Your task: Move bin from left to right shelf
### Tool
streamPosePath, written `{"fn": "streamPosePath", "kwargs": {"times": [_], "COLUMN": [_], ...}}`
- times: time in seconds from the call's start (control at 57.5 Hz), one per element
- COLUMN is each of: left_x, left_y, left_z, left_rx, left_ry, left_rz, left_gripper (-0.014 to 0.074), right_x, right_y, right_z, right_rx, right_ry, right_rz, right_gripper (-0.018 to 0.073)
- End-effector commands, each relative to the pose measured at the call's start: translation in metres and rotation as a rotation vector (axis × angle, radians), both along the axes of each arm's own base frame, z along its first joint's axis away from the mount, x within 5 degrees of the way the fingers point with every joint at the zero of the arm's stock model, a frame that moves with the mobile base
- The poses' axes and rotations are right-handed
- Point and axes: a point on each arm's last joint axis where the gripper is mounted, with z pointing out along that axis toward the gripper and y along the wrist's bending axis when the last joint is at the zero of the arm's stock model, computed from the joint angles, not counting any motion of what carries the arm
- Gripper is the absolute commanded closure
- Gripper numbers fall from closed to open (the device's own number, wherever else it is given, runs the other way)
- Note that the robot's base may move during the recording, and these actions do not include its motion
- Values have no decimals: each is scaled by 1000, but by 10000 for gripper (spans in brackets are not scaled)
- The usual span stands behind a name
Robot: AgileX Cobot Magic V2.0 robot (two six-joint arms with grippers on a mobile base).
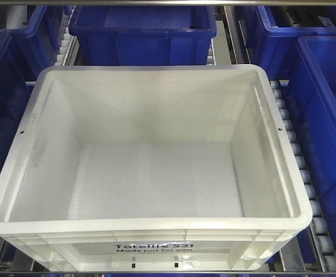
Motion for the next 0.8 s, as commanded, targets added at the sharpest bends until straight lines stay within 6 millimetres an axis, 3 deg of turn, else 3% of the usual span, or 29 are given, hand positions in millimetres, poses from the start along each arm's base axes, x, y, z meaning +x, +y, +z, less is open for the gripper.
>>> {"fn": "streamPosePath", "kwargs": {"times": [0.0, 0.783], "left_x": [-1, -1], "left_y": [0, 0], "left_z": [1, 1], "left_rx": [-30, -30], "left_ry": [-60, -60], "left_rz": [-4, -4], "left_gripper": [603, 603], "right_x": [-1, -1], "right_y": [-2, -2], "right_z": [16, 16], "right_rx": [16, 16], "right_ry": [-96, -96], "right_rz": [-18, -18], "right_gripper": [567, 567]}}
